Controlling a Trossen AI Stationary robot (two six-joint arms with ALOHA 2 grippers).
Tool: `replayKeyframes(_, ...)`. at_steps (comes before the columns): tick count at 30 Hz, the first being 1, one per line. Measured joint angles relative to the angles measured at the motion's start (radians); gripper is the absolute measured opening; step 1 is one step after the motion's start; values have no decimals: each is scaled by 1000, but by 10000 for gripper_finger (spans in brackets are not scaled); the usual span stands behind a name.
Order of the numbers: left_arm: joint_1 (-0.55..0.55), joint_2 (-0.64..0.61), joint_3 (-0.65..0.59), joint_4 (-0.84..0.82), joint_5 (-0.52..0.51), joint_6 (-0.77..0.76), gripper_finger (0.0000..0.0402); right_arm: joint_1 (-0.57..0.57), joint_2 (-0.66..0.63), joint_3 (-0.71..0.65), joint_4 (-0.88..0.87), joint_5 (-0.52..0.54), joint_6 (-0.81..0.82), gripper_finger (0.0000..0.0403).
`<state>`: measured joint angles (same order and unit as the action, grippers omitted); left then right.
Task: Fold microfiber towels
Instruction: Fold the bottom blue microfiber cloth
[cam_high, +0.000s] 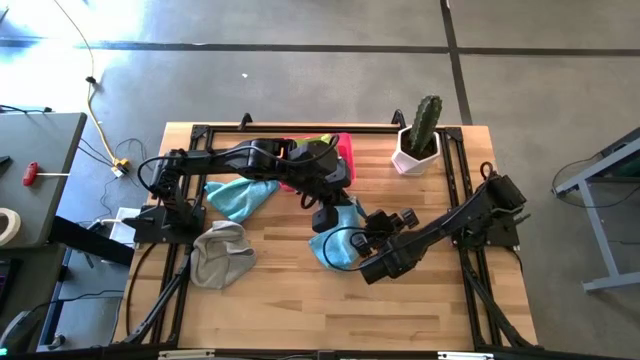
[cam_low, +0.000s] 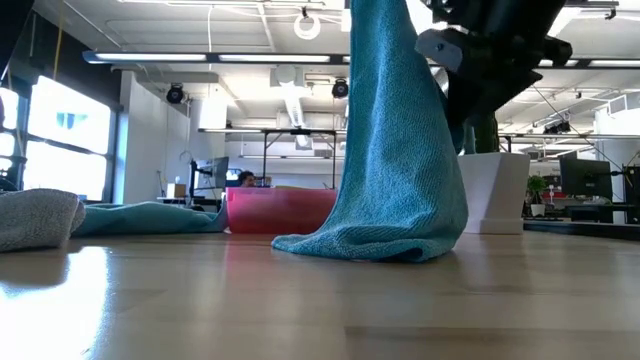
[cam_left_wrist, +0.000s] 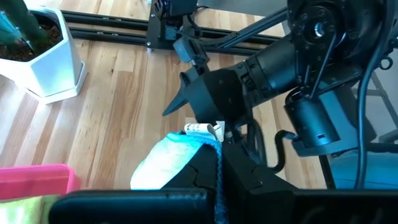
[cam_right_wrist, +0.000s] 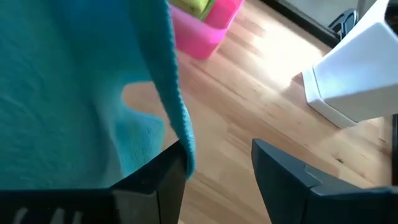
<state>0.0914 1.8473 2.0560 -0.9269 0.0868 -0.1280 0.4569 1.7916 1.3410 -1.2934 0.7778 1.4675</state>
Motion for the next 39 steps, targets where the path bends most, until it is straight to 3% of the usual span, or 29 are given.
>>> replayKeyframes(12,0,0,0,-8,0,-3,0,-102,-19,-1,75,-82,-316,174)
replayKeyframes(21,-1,0,0,-65,0,-18,0,-122,-124,-21,125,-103,-473,174)
replayKeyframes(32,-6,0,0,-64,0,-29,0,-126,-402,-455,769,-163,-698,174)
replayKeyframes(39,-6,0,0,-64,0,-37,0,-160,-480,-640,1059,-141,-753,174)
